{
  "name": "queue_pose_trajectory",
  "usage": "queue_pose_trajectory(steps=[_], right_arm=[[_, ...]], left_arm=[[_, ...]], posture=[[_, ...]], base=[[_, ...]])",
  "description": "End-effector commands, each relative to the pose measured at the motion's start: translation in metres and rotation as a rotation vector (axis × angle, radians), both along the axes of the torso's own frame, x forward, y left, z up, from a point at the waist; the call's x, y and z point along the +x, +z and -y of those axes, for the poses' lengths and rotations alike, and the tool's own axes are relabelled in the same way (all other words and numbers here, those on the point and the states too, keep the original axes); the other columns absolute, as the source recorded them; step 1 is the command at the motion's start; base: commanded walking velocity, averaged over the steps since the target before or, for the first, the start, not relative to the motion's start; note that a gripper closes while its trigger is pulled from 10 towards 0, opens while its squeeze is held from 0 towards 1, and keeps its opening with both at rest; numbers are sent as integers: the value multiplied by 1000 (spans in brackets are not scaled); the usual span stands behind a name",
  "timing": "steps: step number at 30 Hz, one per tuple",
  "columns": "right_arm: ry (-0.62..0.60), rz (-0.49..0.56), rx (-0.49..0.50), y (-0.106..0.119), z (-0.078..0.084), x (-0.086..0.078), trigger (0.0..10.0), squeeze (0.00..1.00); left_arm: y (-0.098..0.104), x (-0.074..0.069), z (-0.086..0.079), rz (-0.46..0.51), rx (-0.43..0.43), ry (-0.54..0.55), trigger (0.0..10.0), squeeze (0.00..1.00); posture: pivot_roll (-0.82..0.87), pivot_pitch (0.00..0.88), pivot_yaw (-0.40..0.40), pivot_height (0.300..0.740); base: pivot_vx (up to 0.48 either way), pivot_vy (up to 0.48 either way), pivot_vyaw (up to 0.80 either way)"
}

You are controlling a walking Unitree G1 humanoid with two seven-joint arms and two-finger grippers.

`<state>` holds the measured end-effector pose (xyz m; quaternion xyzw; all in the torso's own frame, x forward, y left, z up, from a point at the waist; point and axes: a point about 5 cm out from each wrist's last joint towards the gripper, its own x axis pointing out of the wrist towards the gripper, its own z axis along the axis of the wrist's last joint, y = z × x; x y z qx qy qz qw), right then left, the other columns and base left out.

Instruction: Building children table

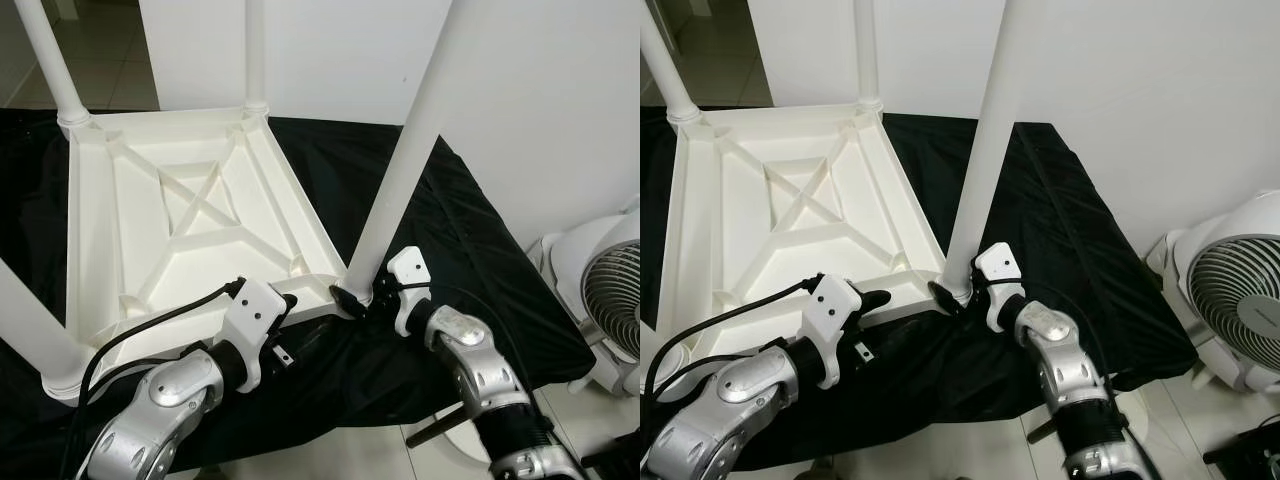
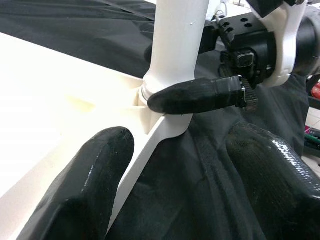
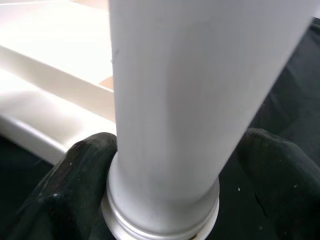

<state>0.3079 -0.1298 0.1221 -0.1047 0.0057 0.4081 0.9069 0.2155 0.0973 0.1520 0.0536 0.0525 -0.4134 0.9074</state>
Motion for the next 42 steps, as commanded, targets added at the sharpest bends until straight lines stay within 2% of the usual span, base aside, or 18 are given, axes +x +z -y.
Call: queue_pose_trajectory(steps=[1, 6, 12, 13, 14, 17, 18, 25, 31, 35, 36, 40, 42], right_arm=[[51, 15, -33, 0, 5, 4, 10000, 0], [78, 47, -67, 5, 3, 16, 10000, 0], [138, 66, -69, 8, -9, 25, 10000, 0], [155, 64, -72, 6, -12, 25, 9765, 0], [165, 63, -73, 5, -14, 26, 4941, 0], [190, 49, -74, 1, -17, 24, 4941, 0], [195, 40, -62, 0, -18, 24, 0, 0], [181, 16, -25, -11, -18, 23, 0, 0], [101, 10, 11, -15, -11, 23, 0, 0], [-83, -15, 70, -24, -9, 19, 0, 0], [-83, -15, 70, -24, -9, 19, 0, 0], [-219, -72, 160, -32, -20, 10, 0, 0], [-262, -89, 175, -34, -23, 8, 0, 0]], left_arm=[[2, -1, 0, 2, 1, -9, 10000, 0], [3, -1, -1, 5, 3, -4, 10000, 0], [5, -1, -3, 7, 5, 7, 10000, 0], [5, -1, -3, 7, 5, 9, 10000, 0], [5, -1, -3, 7, 5, 10, 10000, 0], [5, -1, -4, 7, 6, 12, 10000, 0], [5, -1, -4, 6, 6, 12, 10000, 0], [6, -2, -3, 3, 4, 10, 10000, 0], [6, -2, -2, 1, 3, 7, 10000, 0], [5, -3, 0, -1, -2, 7, 10000, 0], [5, -3, 0, -1, -2, 7, 10000, 0], [4, -4, 2, -5, -7, 6, 10000, 0], [4, -4, 2, -5, -8, 5, 10000, 0]], posture=[[197, 52, -87, 740], [206, 55, -85, 740], [220, 59, -81, 740], [224, 61, -81, 740], [224, 61, -81, 740], [225, 62, -81, 740], [225, 63, -80, 740], [221, 64, -78, 740], [216, 64, -84, 740], [212, 66, -98, 740], [212, 66, -98, 740], [207, 63, -105, 740], [207, 62, -106, 740]], base=[[0, 0, 0], [0, 0, 0], [0, 0, 0], [0, 0, 0], [0, 0, 0], [0, 0, 0], [0, 0, 0], [0, 0, 0], [0, 0, 0], [0, 0, 0], [0, 0, 0], [0, 0, 0], [0, 0, 0]])
